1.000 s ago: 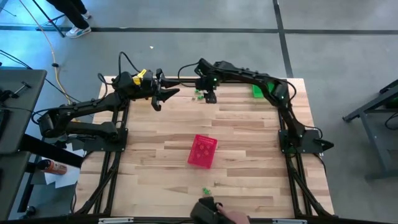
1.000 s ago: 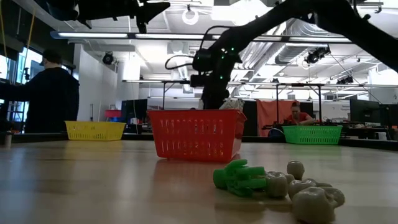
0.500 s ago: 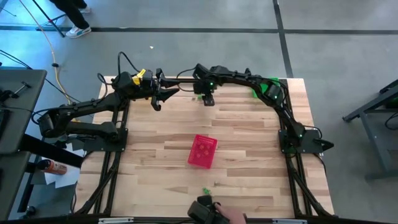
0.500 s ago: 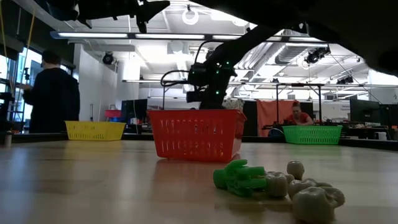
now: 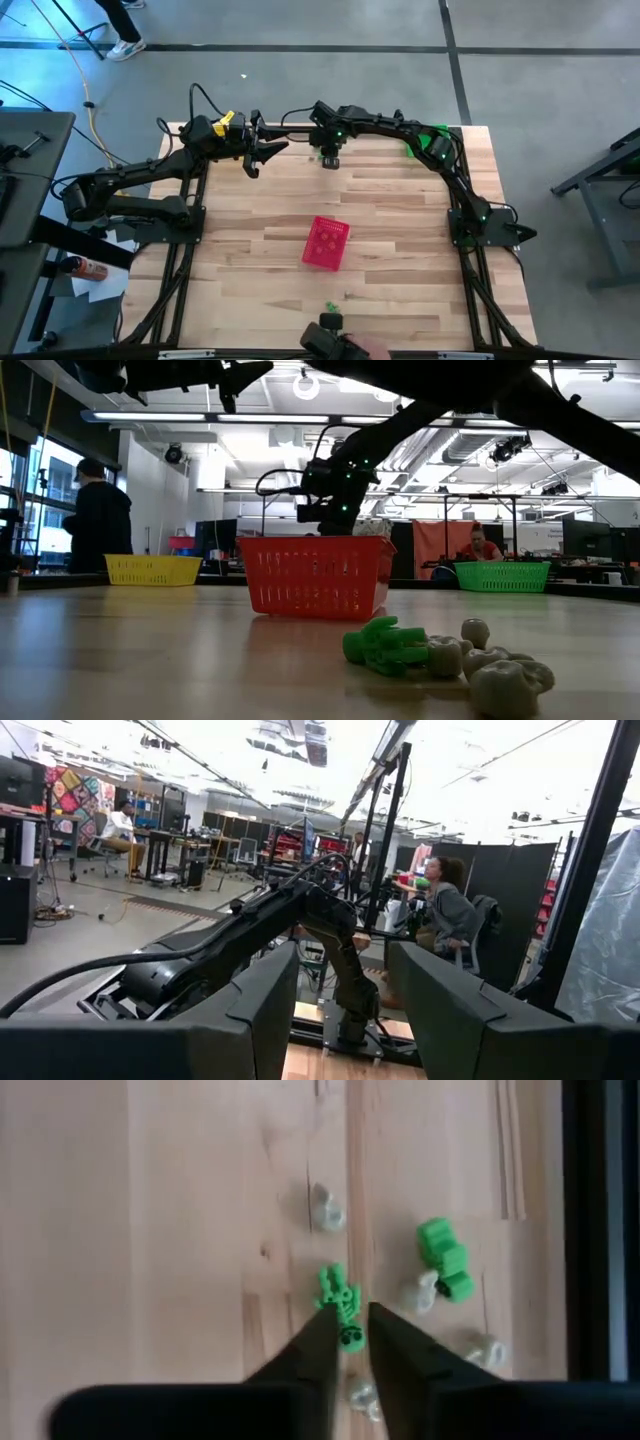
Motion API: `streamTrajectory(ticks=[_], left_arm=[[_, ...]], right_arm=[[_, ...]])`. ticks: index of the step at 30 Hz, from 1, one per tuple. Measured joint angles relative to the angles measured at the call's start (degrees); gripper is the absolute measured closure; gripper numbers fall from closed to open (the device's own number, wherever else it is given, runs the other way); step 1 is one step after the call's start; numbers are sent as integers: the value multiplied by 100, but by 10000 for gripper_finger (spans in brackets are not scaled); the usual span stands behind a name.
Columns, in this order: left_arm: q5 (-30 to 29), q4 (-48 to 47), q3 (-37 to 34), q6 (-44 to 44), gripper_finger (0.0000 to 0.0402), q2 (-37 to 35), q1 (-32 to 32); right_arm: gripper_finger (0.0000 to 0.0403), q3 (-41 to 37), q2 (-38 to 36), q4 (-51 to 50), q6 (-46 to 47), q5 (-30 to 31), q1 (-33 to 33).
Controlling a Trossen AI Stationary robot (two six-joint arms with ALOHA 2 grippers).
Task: Sort Halloween decoration
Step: Put the green skeleton toy into the yellow bin
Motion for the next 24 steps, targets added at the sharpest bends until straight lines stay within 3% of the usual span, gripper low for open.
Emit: streamTrajectory(ticks=[2, 4, 8, 10, 13, 16, 21, 24], left_arm=[[0, 0, 0, 0, 241, 0, 0], [0, 0, 0, 0, 241, 0, 0], [2, 0, 0, 0, 241, 0, 0], [3, -12, 0, 0, 241, -14, 7], [19, -15, 0, 2, 241, -87, 70], [20, -33, 0, 2, 241, -176, 159], [21, -36, 4, 4, 241, -347, 372], [22, -14, 4, 4, 241, -376, 469]], right_arm=[[392, 54, 0, -143, 474, -9, 0], [391, 250, 2, -294, 1194, -164, -1], [399, 678, -13, -273, 2656, -946, -28], [400, 747, -46, -142, 2893, -1218, -14], [402, 493, -216, -159, 2812, -1066, 65], [402, -458, -733, 272, 2778, -872, 116], [402, -3159, -2497, 2701, 3739, -310, 92], [402, -4046, -2973, 3895, 4525, 136, 83]])
